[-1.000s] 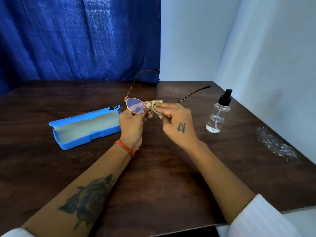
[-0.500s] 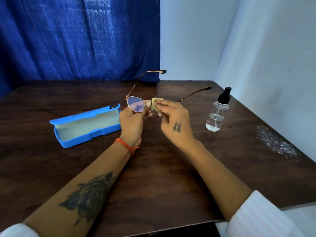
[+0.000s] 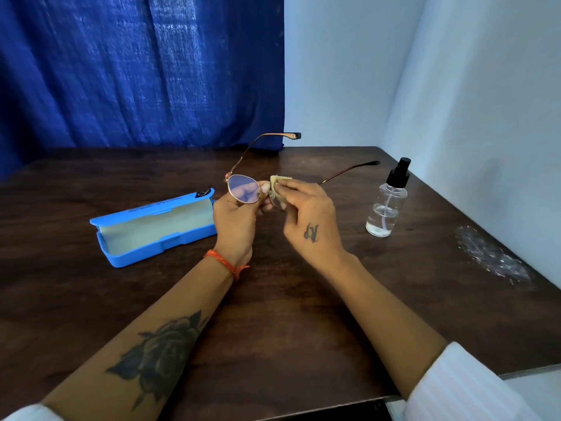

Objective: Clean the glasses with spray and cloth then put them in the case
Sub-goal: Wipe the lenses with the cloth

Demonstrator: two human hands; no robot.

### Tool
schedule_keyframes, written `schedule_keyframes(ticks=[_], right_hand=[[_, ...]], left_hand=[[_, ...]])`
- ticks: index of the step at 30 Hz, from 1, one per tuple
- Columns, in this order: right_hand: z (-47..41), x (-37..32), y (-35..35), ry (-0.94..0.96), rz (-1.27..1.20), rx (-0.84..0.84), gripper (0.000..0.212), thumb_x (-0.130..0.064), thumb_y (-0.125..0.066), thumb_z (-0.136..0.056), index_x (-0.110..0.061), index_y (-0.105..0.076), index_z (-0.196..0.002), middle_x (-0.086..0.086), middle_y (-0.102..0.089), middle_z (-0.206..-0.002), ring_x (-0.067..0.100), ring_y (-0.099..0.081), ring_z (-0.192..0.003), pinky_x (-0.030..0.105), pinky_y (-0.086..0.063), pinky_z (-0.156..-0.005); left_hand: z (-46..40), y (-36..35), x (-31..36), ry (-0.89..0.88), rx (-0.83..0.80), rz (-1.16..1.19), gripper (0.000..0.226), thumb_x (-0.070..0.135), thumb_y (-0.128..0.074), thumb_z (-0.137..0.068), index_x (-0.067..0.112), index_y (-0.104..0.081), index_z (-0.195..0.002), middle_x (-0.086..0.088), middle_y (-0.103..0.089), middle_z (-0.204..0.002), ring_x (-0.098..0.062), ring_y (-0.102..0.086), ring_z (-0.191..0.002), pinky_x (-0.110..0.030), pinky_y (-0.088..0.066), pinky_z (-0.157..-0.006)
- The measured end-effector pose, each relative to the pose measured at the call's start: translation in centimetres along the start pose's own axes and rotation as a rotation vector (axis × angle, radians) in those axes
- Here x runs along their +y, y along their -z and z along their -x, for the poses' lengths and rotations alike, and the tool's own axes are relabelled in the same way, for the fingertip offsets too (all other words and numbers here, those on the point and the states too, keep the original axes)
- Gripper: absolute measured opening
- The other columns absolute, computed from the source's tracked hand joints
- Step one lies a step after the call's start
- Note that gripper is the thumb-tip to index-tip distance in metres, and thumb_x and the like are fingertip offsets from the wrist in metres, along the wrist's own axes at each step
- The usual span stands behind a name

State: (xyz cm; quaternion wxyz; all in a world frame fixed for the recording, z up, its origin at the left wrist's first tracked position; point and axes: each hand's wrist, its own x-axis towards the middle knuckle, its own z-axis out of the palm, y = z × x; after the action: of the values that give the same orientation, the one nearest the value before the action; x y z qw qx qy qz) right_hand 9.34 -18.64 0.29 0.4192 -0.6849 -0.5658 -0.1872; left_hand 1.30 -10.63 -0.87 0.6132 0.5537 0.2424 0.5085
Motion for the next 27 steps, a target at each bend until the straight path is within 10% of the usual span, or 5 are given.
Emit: schedule_keyframes(ticks=[27], right_hand=[[-0.1, 0.2, 1.3, -0.017, 0.055, 0.067, 0.023, 0.000, -0.056, -0.060, -0.006, -0.075, -0.073, 0.007, -0.074, -0.074, 0.023, -0.066, -0.071, 0.027, -0.051, -0.071]], left_hand=[[-0.2, -0.1, 0.2, 0.059, 0.029, 0.033, 0.027, 0.013, -0.060, -0.086, -0.001, -0.064, -0.109, -0.009, -0.069, -0.087, -0.007, -0.064, -0.071, -0.016, -0.052, -0.063]])
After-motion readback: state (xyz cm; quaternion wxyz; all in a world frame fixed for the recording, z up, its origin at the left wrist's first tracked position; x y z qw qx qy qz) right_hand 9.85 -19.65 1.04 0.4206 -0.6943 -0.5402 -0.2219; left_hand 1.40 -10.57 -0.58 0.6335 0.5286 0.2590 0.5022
